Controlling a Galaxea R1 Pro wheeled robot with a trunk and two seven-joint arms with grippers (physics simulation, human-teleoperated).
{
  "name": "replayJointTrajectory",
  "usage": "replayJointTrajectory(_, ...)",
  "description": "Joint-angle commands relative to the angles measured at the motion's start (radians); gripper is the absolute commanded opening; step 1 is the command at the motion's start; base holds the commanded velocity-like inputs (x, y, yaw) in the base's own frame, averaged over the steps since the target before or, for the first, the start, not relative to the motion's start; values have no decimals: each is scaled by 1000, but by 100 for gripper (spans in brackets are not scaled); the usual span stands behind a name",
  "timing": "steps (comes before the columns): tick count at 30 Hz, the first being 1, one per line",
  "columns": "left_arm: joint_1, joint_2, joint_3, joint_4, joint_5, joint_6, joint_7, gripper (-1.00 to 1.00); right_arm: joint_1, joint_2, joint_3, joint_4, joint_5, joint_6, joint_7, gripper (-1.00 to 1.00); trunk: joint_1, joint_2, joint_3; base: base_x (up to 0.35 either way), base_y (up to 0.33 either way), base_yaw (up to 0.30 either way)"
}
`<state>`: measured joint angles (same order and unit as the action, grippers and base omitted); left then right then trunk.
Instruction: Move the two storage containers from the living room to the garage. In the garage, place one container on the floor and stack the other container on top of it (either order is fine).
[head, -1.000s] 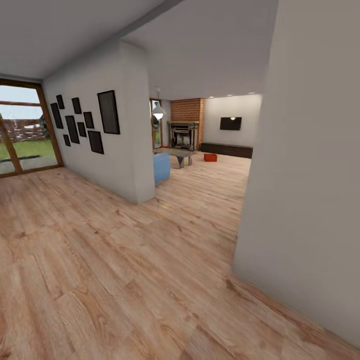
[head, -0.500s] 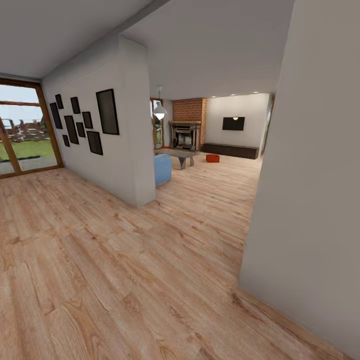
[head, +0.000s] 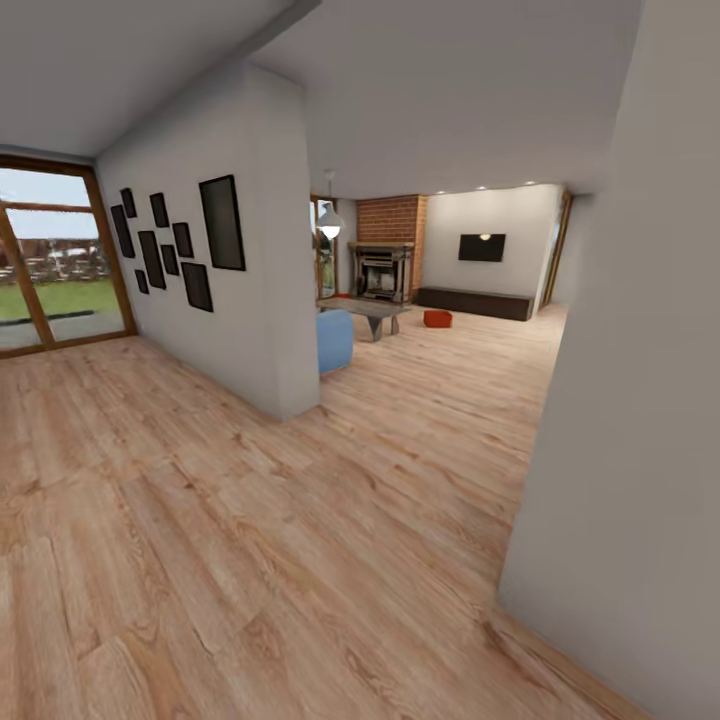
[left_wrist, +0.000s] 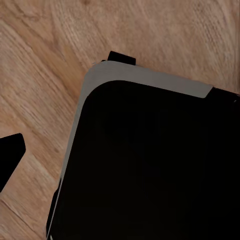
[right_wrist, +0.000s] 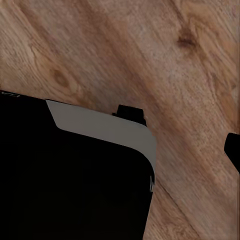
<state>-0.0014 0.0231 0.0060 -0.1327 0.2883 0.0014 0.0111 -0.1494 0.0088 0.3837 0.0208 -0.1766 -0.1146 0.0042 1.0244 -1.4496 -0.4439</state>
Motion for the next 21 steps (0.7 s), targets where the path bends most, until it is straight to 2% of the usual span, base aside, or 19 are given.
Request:
replayJointTrajectory(1,0,0,0,-1,5,0,1,100,-1,0,9,2,-10,-4,0,100,1,0,-1,325,0,246)
replayJointTrajectory(8,0,0,0,-1,5,0,1,100,-1,-1,9,2,-11,-4,0,100,1,0,-1,325,0,238)
replayJointTrajectory(21,0,0,0,-3,5,0,1,100,-1,-10,9,2,-14,-7,0,100,1,0,-1,325,0,22)
